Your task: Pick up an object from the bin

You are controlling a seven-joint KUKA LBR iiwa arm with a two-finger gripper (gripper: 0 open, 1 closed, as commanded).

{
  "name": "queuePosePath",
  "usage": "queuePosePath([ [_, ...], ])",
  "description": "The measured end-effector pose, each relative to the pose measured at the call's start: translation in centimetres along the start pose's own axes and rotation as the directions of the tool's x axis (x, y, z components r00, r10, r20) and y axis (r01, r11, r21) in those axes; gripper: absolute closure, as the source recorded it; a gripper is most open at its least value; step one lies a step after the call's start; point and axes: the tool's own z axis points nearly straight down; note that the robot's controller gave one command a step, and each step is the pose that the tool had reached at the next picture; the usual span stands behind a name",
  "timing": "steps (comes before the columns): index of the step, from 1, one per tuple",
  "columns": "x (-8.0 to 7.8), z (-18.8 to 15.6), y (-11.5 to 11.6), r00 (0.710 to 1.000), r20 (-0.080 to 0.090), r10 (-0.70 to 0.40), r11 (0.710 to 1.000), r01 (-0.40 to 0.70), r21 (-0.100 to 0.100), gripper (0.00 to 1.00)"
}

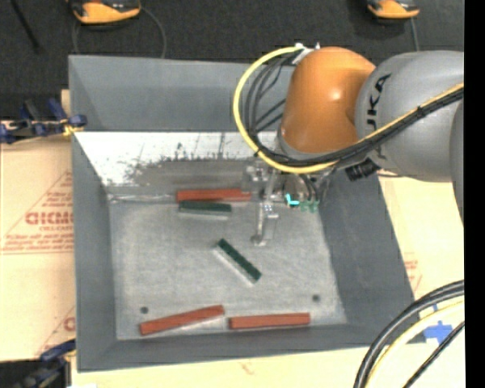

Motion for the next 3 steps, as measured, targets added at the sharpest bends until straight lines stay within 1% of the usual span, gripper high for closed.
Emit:
queuePosePath([
  [1, 3.4, 11.8, -1.5, 0.972, -0.001, 0.235, 0.972, -0.235, -0.001, 0.0],
  [2, 4.1, 8.5, 0.5, 0.936, 0.008, 0.351, 0.936, -0.351, -0.005, 0.0],
  [3, 5.5, 8.6, 1.6, 0.883, 0.003, 0.47, 0.883, -0.47, -0.003, 0.0],
])
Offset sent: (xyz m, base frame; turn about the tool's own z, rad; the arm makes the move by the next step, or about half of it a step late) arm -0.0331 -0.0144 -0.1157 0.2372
